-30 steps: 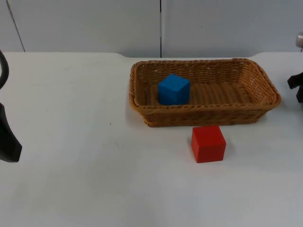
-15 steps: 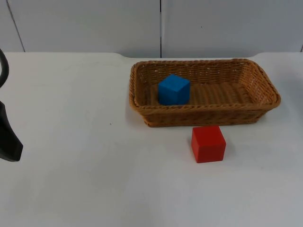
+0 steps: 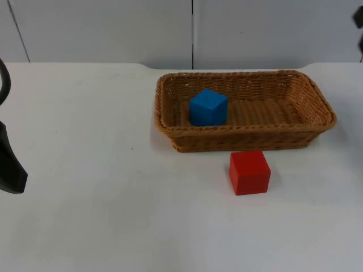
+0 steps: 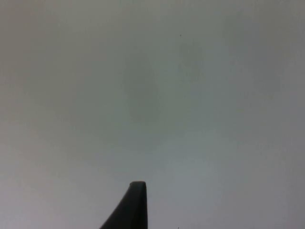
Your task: Place all geometric objects except the red cube into the basket.
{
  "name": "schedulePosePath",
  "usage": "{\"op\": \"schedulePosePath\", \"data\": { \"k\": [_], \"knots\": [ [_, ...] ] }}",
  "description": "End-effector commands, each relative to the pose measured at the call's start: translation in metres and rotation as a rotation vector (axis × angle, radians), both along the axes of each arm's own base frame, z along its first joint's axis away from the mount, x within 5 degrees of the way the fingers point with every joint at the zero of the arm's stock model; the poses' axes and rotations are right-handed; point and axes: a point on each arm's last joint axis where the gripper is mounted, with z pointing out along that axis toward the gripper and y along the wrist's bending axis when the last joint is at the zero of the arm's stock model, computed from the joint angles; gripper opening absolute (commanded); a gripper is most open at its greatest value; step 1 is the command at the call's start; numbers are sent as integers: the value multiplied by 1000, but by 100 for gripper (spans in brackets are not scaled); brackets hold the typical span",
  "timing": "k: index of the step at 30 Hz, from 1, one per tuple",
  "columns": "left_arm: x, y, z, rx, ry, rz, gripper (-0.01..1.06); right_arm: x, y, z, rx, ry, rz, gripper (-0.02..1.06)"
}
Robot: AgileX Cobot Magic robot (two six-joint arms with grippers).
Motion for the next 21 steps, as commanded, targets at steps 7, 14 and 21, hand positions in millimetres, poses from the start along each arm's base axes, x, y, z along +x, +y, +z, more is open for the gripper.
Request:
{"op": "schedulePosePath", "data": {
  "k": [7, 14, 21],
  "knots": [
    [-1, 0, 0, -8, 0, 7, 105, 20, 81, -16, -3, -12, 180, 0],
    [-1, 1, 0, -8, -2, 7, 105, 42, 104, -54, 21, -83, 210, 0],
    [-1, 1, 0, -8, -2, 7, 105, 51, 108, -99, 14, -44, 210, 0]
  ]
}}
